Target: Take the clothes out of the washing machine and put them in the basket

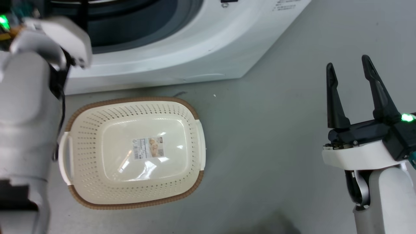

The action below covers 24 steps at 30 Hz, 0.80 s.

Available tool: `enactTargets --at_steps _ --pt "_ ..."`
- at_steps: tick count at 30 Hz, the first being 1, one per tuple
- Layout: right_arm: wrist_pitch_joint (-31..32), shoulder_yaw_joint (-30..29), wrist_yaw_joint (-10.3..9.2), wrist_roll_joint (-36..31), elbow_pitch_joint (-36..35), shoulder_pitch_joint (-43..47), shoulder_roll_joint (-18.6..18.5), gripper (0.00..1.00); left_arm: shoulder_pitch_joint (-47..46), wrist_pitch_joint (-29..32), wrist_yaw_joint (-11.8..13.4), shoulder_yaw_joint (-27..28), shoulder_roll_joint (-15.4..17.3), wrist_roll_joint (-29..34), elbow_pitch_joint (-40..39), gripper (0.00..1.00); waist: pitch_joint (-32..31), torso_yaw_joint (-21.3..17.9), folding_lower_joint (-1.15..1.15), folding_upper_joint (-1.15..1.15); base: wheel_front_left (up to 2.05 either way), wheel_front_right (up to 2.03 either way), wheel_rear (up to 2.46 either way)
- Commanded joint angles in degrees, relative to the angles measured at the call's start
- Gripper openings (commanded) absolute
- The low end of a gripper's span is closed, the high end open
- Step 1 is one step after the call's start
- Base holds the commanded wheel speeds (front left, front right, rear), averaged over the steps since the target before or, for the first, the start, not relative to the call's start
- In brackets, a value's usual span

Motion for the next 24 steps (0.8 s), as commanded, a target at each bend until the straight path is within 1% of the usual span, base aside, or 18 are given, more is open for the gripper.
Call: enactTargets --at_steps 1,7,11,12,13,14,15,19,24 --pt "-0.1 0.4 -0.04 0.52 -0.41 -1.07 0.11 1.0 -2.54 1.26 0.14 -1.01 1.42 -0.72 1.03 1.0 2.46 -1.9 -0.01 0.0 0.0 0.0 0.0" --pt "-0.1 2.88 -0.05 1.65 -1.54 -2.14 0.11 1.0 -15.57 11.3 0.11 -7.6 6.76 -4.93 7.4 1.0 6.31 -4.85 -0.01 0.0 0.0 0.0 0.0" --pt "-0.1 4.49 -0.04 2.56 -2.22 -2.76 0.12 1.0 -22.13 17.93 0.11 -11.89 9.47 -7.48 9.83 1.0 8.39 -6.88 -0.01 0.0 0.0 0.0 0.0" --pt "-0.1 4.49 -0.04 2.56 -2.22 -2.76 0.12 1.0 -22.13 17.93 0.11 -11.89 9.47 -7.48 9.83 1.0 8.39 -6.88 -0.01 0.0 0.0 0.0 0.0" --pt "-0.1 5.3 -0.04 3.07 -2.66 -2.92 0.11 1.0 -24.93 20.3 0.12 -13.23 10.95 -8.5 10.73 1.0 9.4 -7.97 -0.01 0.0 0.0 0.0 0.0" --pt "-0.1 5.3 -0.04 3.07 -2.66 -2.92 0.11 1.0 -24.93 20.3 0.12 -13.23 10.95 -8.5 10.73 1.0 9.4 -7.97 -0.01 0.0 0.0 0.0 0.0" --pt "-0.1 6.17 -0.05 3.75 -3.05 -2.9 0.12 1.0 -26.9 22.36 0.11 -14.36 12.2 -9.52 11.8 1.0 10.32 -9.17 -0.01 0.0 0.0 0.0 0.0" --pt "-0.1 7.62 -0.05 4.7 -4.02 -2.98 0.13 1.0 -30.47 25.8 0.11 -16.49 14.67 -10.59 13.23 1.0 12.21 -11.3 -0.01 0.0 0.0 0.0 0.0" --pt "-0.1 8.82 -0.04 5.65 -5.08 -2.88 0.13 1.0 -33.56 28.31 0.11 -18.55 17.17 -11.4 14.22 1.0 14.23 -13.23 -0.01 0.0 0.0 0.0 0.0"
